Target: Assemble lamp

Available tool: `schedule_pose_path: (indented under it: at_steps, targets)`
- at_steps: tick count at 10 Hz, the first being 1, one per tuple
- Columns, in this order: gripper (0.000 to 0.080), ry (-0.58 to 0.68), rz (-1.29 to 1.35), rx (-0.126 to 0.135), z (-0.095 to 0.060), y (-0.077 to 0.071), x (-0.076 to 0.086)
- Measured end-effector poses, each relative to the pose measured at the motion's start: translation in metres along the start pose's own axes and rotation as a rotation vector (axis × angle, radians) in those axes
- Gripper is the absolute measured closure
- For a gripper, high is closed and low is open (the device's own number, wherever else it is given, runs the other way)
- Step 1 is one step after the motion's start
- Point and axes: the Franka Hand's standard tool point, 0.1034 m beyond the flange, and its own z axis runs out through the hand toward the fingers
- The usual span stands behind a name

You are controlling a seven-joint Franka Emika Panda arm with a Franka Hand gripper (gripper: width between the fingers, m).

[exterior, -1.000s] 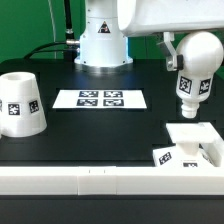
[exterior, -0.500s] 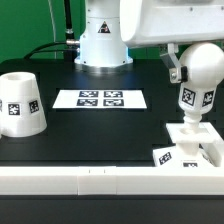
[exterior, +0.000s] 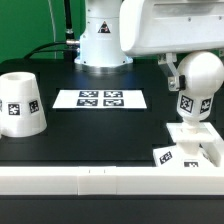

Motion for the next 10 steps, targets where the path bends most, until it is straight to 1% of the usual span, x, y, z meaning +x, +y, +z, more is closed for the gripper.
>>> schedule_pose_path:
  at_steps: [4,7,10]
  targets:
    - [0.0222,-0.004,0.001,0.001,0.010,-0.001,-0.007]
    - [0.0222,0.028,0.001,-0.007,0.013,-0.002,-0.009]
    - [0.0222,0.033,0.001,-0.009,0.014,-0.002,-0.009]
